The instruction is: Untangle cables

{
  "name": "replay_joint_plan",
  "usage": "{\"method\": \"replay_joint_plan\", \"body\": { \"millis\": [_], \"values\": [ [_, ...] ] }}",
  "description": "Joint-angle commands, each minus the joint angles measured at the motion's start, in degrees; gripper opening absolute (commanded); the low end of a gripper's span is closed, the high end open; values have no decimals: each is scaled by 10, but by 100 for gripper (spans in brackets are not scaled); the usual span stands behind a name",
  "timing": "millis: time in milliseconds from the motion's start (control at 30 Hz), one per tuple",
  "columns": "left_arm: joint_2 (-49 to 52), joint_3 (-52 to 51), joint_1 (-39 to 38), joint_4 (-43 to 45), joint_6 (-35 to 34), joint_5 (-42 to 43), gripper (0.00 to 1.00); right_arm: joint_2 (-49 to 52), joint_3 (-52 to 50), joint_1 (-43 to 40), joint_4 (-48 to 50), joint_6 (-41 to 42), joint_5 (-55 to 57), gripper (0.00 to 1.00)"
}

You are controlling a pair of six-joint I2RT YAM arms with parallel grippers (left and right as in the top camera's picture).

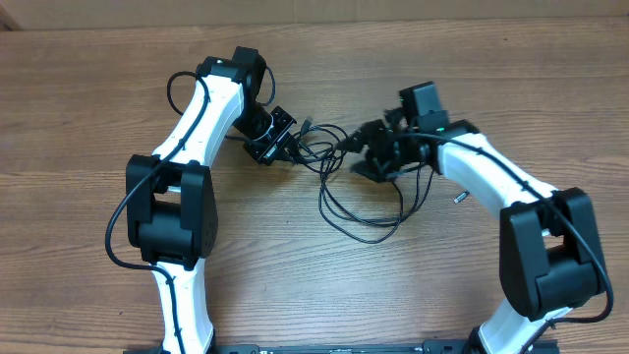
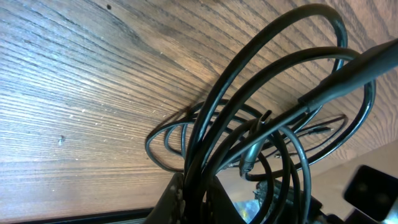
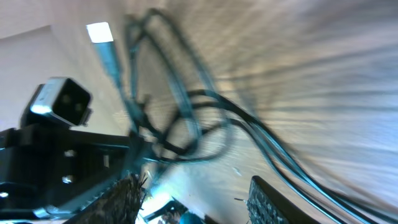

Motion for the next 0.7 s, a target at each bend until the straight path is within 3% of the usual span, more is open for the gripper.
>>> {"method": "replay_joint_plan", "body": {
  "millis": [0, 67, 200, 300, 500, 667],
  "values": [
    [0, 2, 1, 0, 16, 19, 4, -5, 3, -19, -32, -63, -26, 54],
    [0, 2, 1, -1, 16, 19, 4, -5, 3, -25, -58, -62, -27, 54],
    [0, 2, 1, -3, 16, 56, 4, -5, 3, -18, -95, -55, -29, 39],
    [0, 2, 1, -5, -5, 87, 4, -5, 3, 8, -105, -34, -25, 37],
    [0, 2, 2, -10, -59, 137, 5, -5, 3, 81, -63, 146, 67, 35],
    [0, 2, 3, -11, -73, 150, 4, -5, 3, 106, -14, 248, 87, 34]
  ]
}}
